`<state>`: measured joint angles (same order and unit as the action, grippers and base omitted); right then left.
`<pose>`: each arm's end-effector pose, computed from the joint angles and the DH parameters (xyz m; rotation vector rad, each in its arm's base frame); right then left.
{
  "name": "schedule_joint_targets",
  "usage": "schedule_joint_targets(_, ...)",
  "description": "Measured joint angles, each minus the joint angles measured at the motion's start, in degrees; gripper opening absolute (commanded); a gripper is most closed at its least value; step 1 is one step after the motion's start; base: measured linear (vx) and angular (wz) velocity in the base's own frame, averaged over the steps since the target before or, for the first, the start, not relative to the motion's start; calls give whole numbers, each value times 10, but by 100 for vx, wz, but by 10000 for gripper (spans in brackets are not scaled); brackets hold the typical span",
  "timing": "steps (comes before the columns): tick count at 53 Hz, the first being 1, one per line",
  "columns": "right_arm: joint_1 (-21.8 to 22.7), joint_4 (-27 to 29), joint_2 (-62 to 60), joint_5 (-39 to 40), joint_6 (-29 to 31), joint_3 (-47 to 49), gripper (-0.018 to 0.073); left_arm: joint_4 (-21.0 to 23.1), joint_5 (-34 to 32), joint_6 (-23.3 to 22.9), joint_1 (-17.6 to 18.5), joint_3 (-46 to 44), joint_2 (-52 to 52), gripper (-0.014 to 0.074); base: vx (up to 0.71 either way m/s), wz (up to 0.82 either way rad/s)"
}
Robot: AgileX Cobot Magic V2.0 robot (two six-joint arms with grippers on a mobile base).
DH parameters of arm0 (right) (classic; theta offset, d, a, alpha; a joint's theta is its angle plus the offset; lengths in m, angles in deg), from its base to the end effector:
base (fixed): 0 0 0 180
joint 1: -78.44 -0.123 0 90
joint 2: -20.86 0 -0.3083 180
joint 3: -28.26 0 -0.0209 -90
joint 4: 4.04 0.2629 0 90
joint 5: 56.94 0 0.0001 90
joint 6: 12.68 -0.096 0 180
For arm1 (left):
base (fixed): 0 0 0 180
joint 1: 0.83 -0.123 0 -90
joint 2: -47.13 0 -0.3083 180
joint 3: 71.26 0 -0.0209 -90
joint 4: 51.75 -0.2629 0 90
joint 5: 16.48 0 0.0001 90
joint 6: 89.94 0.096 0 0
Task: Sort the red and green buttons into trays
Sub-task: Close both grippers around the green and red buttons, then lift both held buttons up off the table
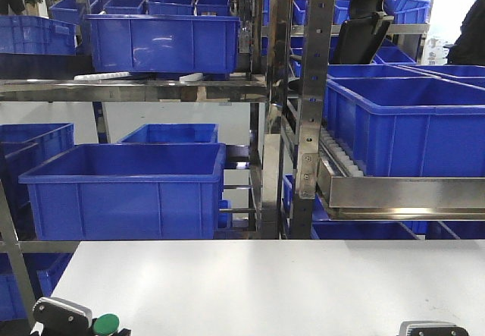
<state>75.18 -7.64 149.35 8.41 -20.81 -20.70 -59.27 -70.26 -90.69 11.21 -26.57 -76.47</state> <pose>0.3124 0.0233 0.0664 0.0199 1.9603 0.1694 0.3217 -0.0790 0.0866 0.3419 1.9763 -0.1990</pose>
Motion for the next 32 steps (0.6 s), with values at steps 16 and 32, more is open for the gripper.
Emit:
schedule_joint_targets(16, 0, 0, 0, 0, 0, 0, -13, 0, 0, -22, 0, 0, 16, -7, 0, 0)
schedule_joint_targets(32, 0, -47, -80, -26, -49, 0, -10, -4, 201, -76, 0, 0, 198, -6, 0, 0)
